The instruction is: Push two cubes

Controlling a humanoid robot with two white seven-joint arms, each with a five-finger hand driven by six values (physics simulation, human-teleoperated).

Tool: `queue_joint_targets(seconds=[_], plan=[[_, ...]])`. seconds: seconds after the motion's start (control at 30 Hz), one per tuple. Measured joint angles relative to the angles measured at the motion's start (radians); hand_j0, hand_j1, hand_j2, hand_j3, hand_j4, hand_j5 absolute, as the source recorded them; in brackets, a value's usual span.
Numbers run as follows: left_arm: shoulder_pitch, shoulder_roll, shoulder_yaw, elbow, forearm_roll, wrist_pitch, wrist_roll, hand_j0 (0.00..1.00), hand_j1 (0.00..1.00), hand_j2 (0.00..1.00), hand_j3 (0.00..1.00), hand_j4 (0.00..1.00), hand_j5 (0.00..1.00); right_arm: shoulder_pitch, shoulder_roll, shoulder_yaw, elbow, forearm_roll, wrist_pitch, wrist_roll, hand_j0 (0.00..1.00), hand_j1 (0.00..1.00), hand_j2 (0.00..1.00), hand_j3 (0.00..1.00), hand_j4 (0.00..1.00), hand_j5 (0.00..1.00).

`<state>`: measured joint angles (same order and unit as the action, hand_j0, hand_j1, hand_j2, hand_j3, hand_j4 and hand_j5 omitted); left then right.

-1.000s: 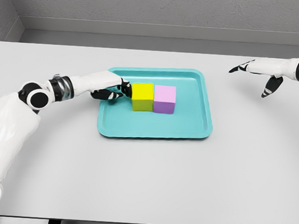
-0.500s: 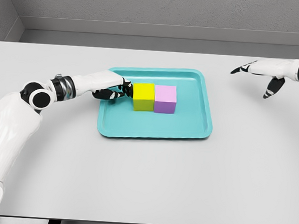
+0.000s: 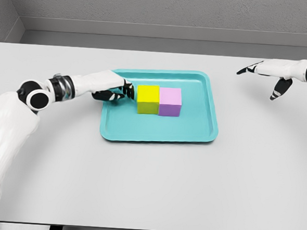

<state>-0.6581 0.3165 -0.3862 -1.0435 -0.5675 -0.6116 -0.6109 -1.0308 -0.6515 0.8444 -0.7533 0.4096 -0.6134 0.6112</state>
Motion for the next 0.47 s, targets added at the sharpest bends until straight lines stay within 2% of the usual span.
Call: queue_joint_targets(seconds=[0.17, 0.2, 0.27, 0.3, 0.33, 0.47], plan=[[0.002, 0.073, 0.001, -0.056, 0.097, -0.002, 0.000, 0.51, 0.51, 0.51, 0.51, 0.51, 0.51, 0.000, 0.000, 0.000, 0.000, 0.000, 0.000, 0.000, 1.00, 1.00, 1.00, 1.00, 1.00, 1.00], [0.008, 0.098, 0.001, -0.072, 0.126, -0.002, 0.000, 0.53, 0.53, 0.53, 0.53, 0.53, 0.53, 0.000, 0.001, 0.000, 0.000, 0.000, 0.000, 0.000, 1.00, 1.00, 1.00, 1.00, 1.00, 1.00], [0.032, 0.183, 0.002, -0.132, 0.220, -0.003, 0.000, 1.00, 1.00, 1.00, 1.00, 1.00, 1.00, 0.000, 0.002, 0.000, 0.000, 0.000, 0.000, 0.000, 1.00, 1.00, 1.00, 1.00, 1.00, 1.00], [0.060, 0.226, 0.007, -0.157, 0.268, -0.003, 0.000, 1.00, 1.00, 1.00, 1.00, 1.00, 1.00, 0.002, 0.002, 0.000, 0.000, 0.001, 0.000, 0.000, 1.00, 1.00, 1.00, 1.00, 1.00, 1.00], [0.118, 0.270, 0.030, -0.175, 0.303, -0.003, 0.000, 1.00, 1.00, 1.00, 1.00, 1.00, 1.00, 0.000, 0.002, 0.000, 0.000, 0.001, 0.000, 0.000, 1.00, 1.00, 1.00, 1.00, 1.00, 1.00], [0.189, 0.396, 0.097, -0.179, 0.362, -0.003, -0.001, 1.00, 1.00, 1.00, 1.00, 1.00, 1.00, 0.000, 0.003, 0.000, 0.000, 0.000, 0.000, 0.000, 1.00, 1.00, 1.00, 1.00, 1.00, 1.00]])
